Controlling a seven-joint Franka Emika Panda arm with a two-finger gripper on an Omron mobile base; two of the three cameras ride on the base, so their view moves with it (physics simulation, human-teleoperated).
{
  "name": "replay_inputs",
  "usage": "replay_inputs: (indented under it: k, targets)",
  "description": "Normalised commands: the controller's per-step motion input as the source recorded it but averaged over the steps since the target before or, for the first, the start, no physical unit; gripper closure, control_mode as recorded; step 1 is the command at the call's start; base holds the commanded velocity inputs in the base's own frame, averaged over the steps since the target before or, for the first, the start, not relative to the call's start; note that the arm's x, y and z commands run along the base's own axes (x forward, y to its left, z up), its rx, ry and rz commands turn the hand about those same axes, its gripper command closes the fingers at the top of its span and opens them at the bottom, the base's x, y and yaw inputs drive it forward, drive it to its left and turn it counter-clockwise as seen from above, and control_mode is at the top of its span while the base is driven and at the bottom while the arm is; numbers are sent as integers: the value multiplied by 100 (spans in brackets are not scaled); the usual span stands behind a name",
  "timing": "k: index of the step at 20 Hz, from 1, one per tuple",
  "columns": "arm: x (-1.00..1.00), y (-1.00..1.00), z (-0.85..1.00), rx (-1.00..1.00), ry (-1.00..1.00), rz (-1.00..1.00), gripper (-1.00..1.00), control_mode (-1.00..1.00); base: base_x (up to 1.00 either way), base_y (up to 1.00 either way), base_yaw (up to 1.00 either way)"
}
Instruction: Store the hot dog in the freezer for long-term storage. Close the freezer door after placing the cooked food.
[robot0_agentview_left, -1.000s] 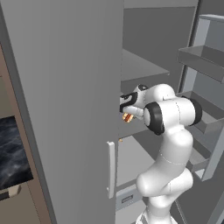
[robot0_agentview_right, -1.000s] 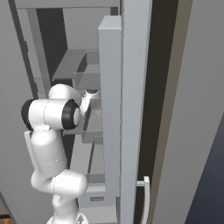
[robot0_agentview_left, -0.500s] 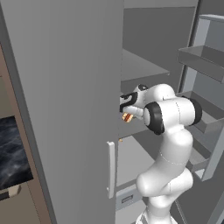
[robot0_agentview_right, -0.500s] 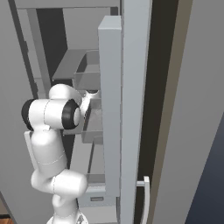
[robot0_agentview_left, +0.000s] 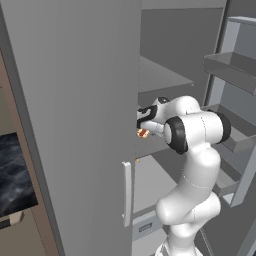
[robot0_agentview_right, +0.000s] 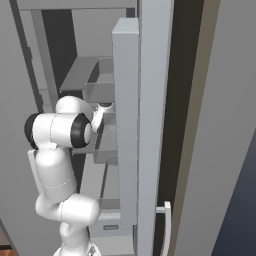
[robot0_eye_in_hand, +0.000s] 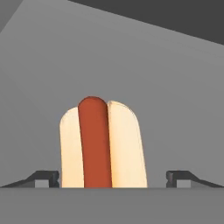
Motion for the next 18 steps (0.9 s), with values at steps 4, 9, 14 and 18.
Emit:
replay_inputs:
  k: [4, 9, 14, 18]
  targets:
    - [-8, 0, 3, 0, 0, 0, -100, -100, 0, 0, 0]
    - [-34, 0, 23, -1, -1, 0, -100, -100, 0, 0, 0]
    - [-48, 0, 43, -2, -12, 0, -100, -100, 0, 0, 0]
    - [-29, 0, 24, 0, -8, 0, -100, -100, 0, 0, 0]
